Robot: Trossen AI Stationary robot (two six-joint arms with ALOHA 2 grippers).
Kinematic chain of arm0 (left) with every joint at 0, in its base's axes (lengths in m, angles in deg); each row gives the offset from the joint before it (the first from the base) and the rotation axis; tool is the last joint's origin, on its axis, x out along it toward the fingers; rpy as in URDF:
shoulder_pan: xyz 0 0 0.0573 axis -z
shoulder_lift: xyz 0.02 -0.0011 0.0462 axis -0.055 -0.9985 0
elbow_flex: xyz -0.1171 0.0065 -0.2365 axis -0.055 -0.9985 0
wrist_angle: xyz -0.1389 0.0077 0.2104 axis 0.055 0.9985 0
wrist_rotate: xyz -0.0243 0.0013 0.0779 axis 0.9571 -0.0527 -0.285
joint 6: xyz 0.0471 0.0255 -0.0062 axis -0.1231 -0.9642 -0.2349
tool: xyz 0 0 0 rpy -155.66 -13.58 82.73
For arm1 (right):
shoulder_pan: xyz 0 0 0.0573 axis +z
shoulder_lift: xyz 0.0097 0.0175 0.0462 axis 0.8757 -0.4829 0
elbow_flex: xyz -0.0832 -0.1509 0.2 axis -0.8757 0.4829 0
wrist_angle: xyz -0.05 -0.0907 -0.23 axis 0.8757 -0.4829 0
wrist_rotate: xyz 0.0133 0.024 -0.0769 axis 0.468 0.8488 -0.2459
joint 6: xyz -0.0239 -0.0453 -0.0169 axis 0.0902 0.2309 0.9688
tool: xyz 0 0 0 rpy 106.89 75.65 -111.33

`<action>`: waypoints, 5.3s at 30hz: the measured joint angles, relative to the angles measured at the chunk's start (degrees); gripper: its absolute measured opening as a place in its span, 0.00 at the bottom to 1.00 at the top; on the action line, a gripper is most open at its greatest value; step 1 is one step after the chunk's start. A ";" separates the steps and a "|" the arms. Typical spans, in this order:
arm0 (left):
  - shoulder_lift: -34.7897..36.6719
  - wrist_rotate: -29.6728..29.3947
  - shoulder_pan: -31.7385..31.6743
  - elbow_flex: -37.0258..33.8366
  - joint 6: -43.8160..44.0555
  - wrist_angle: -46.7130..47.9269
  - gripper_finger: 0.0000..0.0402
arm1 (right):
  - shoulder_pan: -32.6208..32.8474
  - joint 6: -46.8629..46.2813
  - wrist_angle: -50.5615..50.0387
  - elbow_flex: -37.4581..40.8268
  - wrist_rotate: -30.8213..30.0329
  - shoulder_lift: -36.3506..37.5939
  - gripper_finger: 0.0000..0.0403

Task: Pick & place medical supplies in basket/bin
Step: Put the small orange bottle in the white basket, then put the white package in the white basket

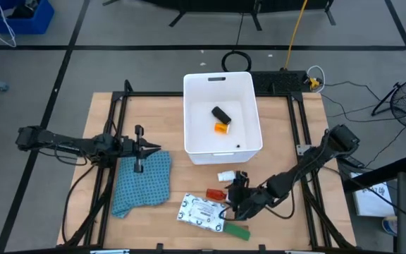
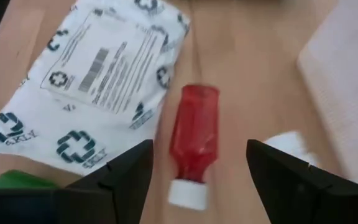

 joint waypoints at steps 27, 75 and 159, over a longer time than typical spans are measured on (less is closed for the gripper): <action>-0.02 0.00 -0.01 0.00 1.26 0.03 0.09 | 0.73 -4.76 3.46 1.13 1.93 -9.50 0.48; -0.02 0.00 -0.02 0.02 3.82 0.99 0.09 | -0.25 29.71 28.64 43.36 5.43 70.75 0.29; -0.02 -3.52 -0.02 0.02 0.91 4.20 0.09 | -59.61 46.40 -30.79 -19.59 30.43 -5.23 0.61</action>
